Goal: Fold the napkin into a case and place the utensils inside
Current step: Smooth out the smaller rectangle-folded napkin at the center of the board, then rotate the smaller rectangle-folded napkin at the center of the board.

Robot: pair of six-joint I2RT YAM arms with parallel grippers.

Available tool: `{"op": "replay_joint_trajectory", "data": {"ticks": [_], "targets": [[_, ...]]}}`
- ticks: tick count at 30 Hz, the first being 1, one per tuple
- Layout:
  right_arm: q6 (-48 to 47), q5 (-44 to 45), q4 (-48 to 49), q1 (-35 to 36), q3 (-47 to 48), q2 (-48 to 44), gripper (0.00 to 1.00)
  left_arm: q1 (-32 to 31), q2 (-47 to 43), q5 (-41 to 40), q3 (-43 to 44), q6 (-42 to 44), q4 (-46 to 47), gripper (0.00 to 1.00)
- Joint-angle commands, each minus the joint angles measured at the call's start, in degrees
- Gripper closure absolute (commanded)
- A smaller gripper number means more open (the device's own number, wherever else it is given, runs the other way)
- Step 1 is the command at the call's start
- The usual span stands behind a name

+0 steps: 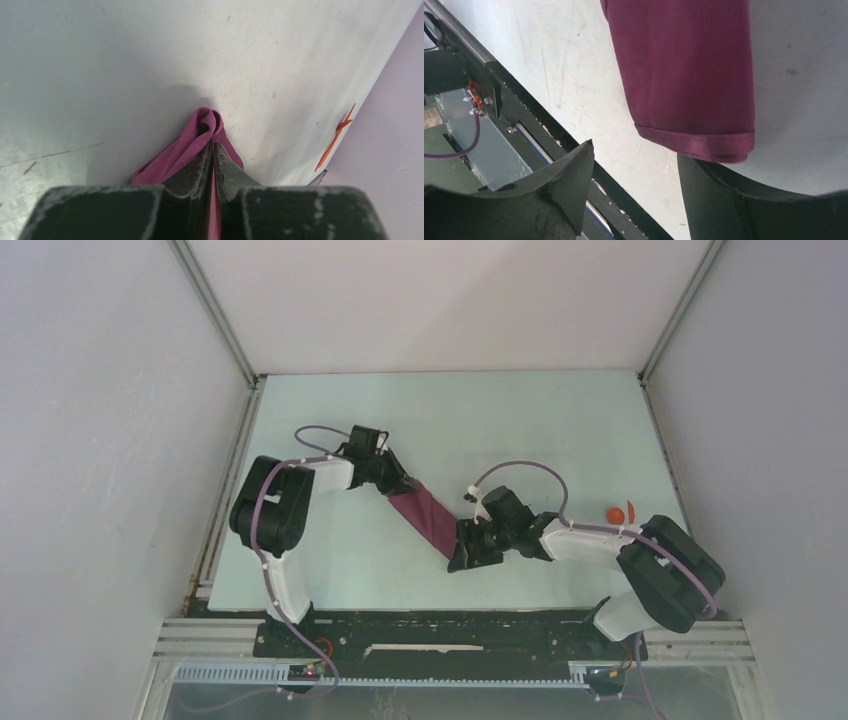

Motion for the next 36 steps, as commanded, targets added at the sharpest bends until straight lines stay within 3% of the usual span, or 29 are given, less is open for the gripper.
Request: {"op": "replay_joint_trajectory", "data": {"ticks": [1, 5, 8, 15, 21, 25, 30, 33, 36], "targets": [[-4.1, 4.2, -8.4, 0.6, 4.1, -3.8, 0.30, 0.6, -1.7, 0.3, 2.3, 3.7, -1.9, 0.85], [-3.4, 2.7, -11.5, 1.7, 7.3, -8.6, 0.29, 0.6, -9.6, 0.8, 2.9, 4.4, -4.4, 0.61], [-1.3, -0.7, -9.1, 1.0, 8.6, -8.0, 0.29, 0.7, -12.4, 1.0, 3.5, 4.0, -5.3, 0.55], [8.6, -11.0, 12.0, -0.8, 8.0, 4.3, 0.26, 2.0, -4.9, 1.3, 2.9, 1.6, -1.0, 0.62], [8.8, -9.8, 16.0, -3.4, 4.7, 10.4, 0.25, 2.5, 1.2, 0.3, 3.6, 1.7, -0.1, 0.64], [4.0, -5.5, 10.7, -4.4, 4.0, 9.3, 0.25, 2.9, 0.3, -3.7, 3.4, 3.2, -2.4, 0.62], [-0.4, 1.2, -3.3, -3.5, 6.2, 2.9, 0.24, 2.9, -8.2, -6.7, 4.6, 6.6, -9.4, 0.54], [-1.6, 6.5, -11.6, 1.4, 9.7, -1.2, 0.24, 2.8, -15.0, -7.8, 4.7, 7.7, -12.0, 0.50], [2.8, 11.1, -13.5, 6.3, 11.8, -1.9, 0.24, 2.8, -17.6, -11.4, 6.9, 9.5, -14.5, 0.43]]}}
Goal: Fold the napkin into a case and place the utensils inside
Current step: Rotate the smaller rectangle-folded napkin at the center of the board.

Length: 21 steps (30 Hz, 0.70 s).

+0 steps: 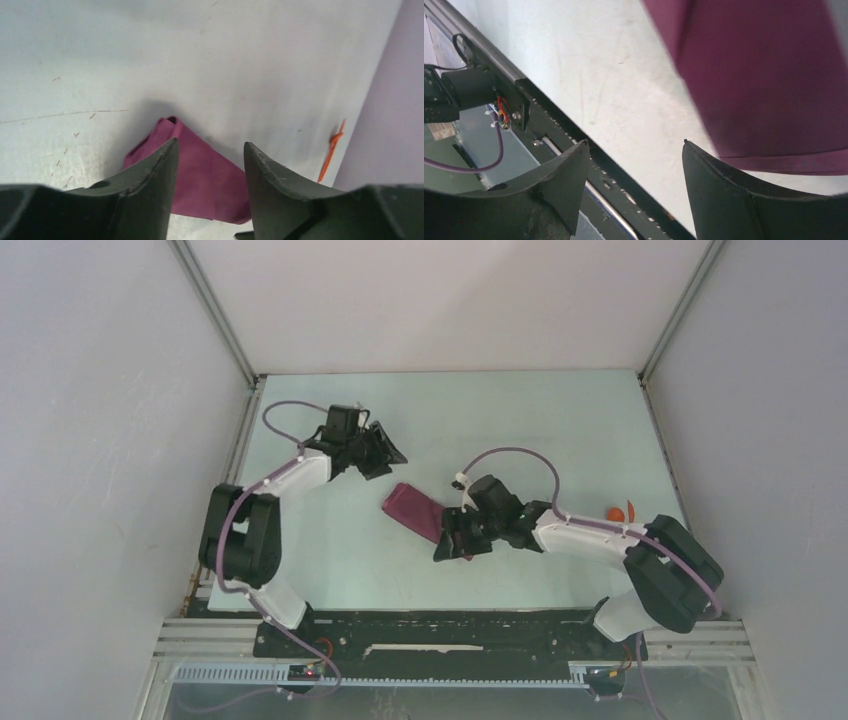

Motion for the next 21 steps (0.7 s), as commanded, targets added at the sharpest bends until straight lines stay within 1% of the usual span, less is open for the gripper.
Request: {"op": "replay_joint_trajectory", "data": {"ticks": [1, 2, 4, 6, 9, 12, 15, 17, 19, 21], "targets": [[4.3, 10.2, -7.0, 7.0, 4.4, -2.3, 0.23, 0.1, -5.5, -5.1, 5.4, 4.7, -5.1, 0.42], [8.1, 12.7, -6.3, 8.4, 4.4, -1.5, 0.22, 0.2, -3.9, -4.1, 7.0, 5.0, -6.2, 0.36], [13.1, 17.0, -5.0, 10.5, 4.5, 0.6, 0.22, -0.2, -0.9, -1.6, 8.9, 3.9, -6.2, 0.34], [17.4, 20.5, -4.4, 11.5, 4.6, 2.2, 0.22, -1.2, 1.1, -1.2, 9.7, 3.4, -4.8, 0.34], [19.6, 24.8, -3.6, 12.3, 4.6, 4.3, 0.22, -2.9, 4.2, -1.5, 12.3, 4.3, -4.8, 0.33], [19.9, 26.1, -3.7, 10.8, 4.3, 6.4, 0.22, -4.0, 7.6, -0.9, 14.5, 5.5, -5.4, 0.29], [19.2, 27.5, -3.4, 7.6, 3.3, 7.4, 0.22, -4.2, 10.2, -1.3, 15.9, 7.1, -6.1, 0.27], [17.7, 27.5, -2.4, 4.0, 2.7, 7.5, 0.22, -4.2, 11.6, -2.5, 17.2, 8.1, -7.9, 0.27], [14.8, 26.6, -0.7, -0.8, 2.9, 8.0, 0.22, -4.2, 11.8, -3.6, 18.0, 8.3, -9.9, 0.27], [11.0, 24.3, 1.7, -6.9, 4.0, 9.0, 0.22, -4.2, 10.0, -4.1, 17.1, 8.0, -10.1, 0.27]]}}
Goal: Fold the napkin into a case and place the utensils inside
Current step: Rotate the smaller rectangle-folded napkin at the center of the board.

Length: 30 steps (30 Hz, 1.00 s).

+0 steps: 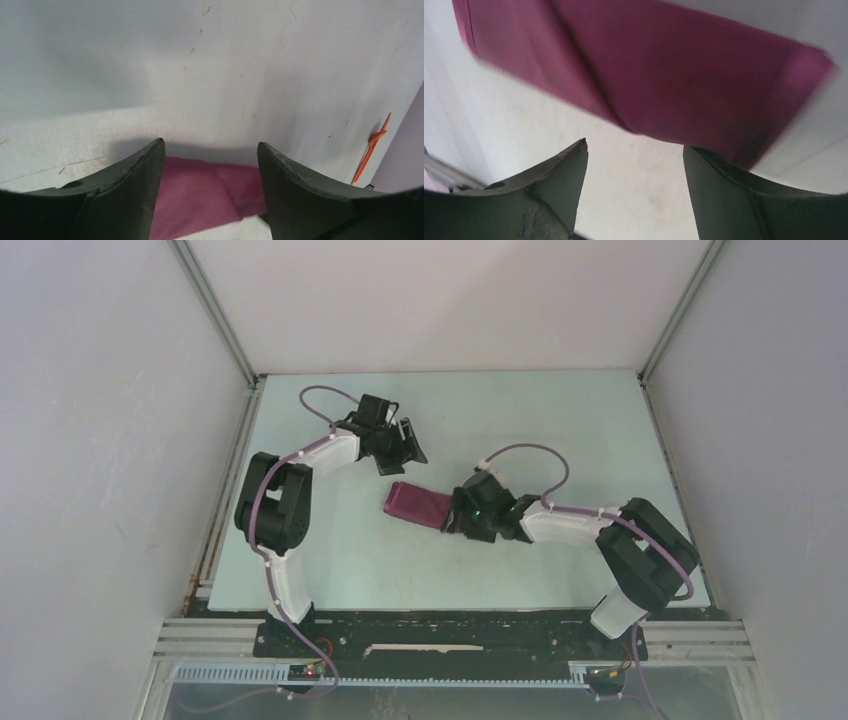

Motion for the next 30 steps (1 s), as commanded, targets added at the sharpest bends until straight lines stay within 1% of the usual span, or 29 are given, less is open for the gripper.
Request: {"op": "replay_joint_trajectory", "data": {"ticks": [1, 3, 5, 6, 7, 9, 11, 13, 16, 18, 20, 22, 25, 27, 30], "targets": [[-8.1, 0.2, 4.2, -12.3, 1.1, 3.8, 0.22, 0.3, -3.6, -2.4, 1.1, 1.9, -1.9, 0.27], [-13.6, -7.6, 5.8, -17.8, 6.4, 8.5, 0.22, 0.3, -6.2, -3.7, -0.4, 1.9, -1.9, 0.26], [-17.5, -12.2, 2.0, -21.2, 15.2, 14.5, 0.22, 0.3, -8.0, -3.9, -1.1, 2.2, -2.2, 0.25], [-19.5, -12.9, -1.9, -22.0, 20.2, 17.3, 0.22, 0.3, -8.4, -4.0, -1.1, 2.5, -2.7, 0.25], [-21.0, -11.9, -6.1, -22.7, 24.8, 19.2, 0.22, 0.3, -8.4, -3.9, -1.0, 2.8, -3.1, 0.25], [-23.0, -12.4, -10.6, -24.2, 29.5, 19.7, 0.22, 0.3, -7.2, -3.0, -0.5, 3.8, -3.9, 0.25], [-23.2, -15.1, -13.0, -26.7, 29.4, 17.4, 0.21, 0.3, -4.4, -0.8, 1.0, 4.6, -5.6, 0.25], [-25.1, -18.0, -16.1, -28.4, 29.4, 14.8, 0.21, 0.3, -3.1, -0.4, 0.8, 4.2, -5.7, 0.25], [-28.0, -16.1, -23.6, -30.4, 28.4, 9.5, 0.23, 0.2, -3.5, -1.1, -1.9, 3.1, -4.9, 0.30], [-29.5, -15.4, -25.7, -30.8, 26.0, 3.9, 0.24, 0.0, -4.2, -1.3, -4.8, 2.9, -2.6, 0.32], [-30.5, -16.4, -25.9, -30.9, 22.7, -1.9, 0.24, -0.1, -3.5, -1.0, -6.5, 3.1, -1.7, 0.36], [-30.8, -16.3, -26.4, -30.8, 20.0, -6.7, 0.24, -0.1, -2.1, 0.4, -7.6, 3.2, -0.7, 0.42], [-30.7, -14.8, -26.5, -31.1, 17.0, -12.4, 0.24, -0.6, -1.0, 2.6, -10.3, 1.6, 3.4, 0.50], [-30.2, -14.6, -25.9, -31.5, 15.3, -14.3, 0.24, -1.8, -0.8, 3.8, -11.9, -0.6, 5.9, 0.54], [-29.6, -14.9, -25.5, -32.3, 14.5, -13.5, 0.24, -5.3, -1.0, 6.6, -14.1, -5.9, 10.9, 0.59]]}}
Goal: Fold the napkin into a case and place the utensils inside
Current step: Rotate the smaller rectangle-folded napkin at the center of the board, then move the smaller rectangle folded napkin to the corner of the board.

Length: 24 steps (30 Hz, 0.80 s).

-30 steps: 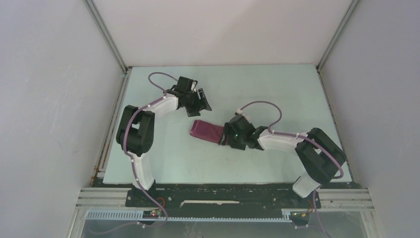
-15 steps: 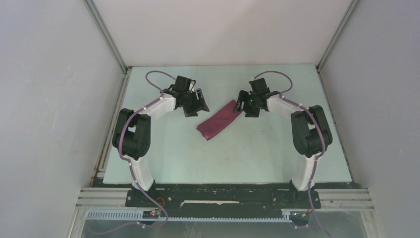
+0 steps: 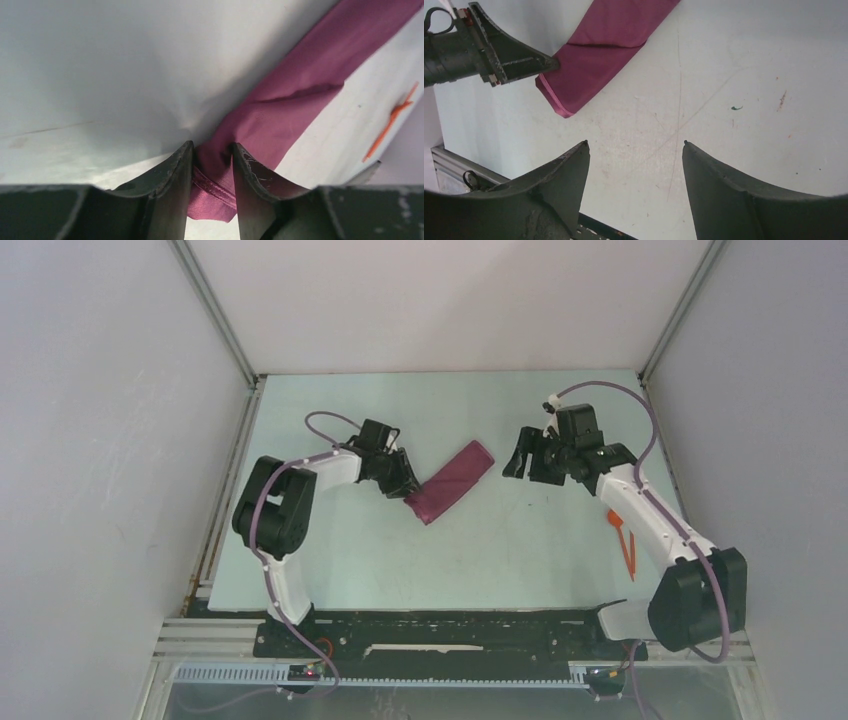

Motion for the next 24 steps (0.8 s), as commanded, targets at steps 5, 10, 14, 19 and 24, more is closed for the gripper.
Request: {"op": "replay_joint_trajectory", "data": {"ticks": [5, 10, 14, 19, 24], "targets": [[0.9, -3.2, 3.4, -1.8, -2.9, 3.6, 0.23, -13.6, 2.2, 6.7, -7.1, -22.3, 21.9, 0.60], [1.9, -10.8, 6.9, -4.9, -2.9, 6.8, 0.23, -22.9, 7.4, 10.7, -2.3, -30.9, 29.7, 0.58], [3.9, -20.5, 14.2, -5.5, -2.9, 11.1, 0.23, -22.7, 4.9, 7.9, -4.6, -29.7, 28.6, 0.57], [13.6, -35.5, 31.6, -5.6, -2.8, 19.6, 0.22, -18.7, -4.4, 5.9, -13.6, -25.9, 27.7, 0.46], [20.6, -42.8, 43.0, -3.3, 2.5, 31.7, 0.16, -15.9, -14.2, 3.7, -21.2, -23.9, 26.9, 0.39]]}}
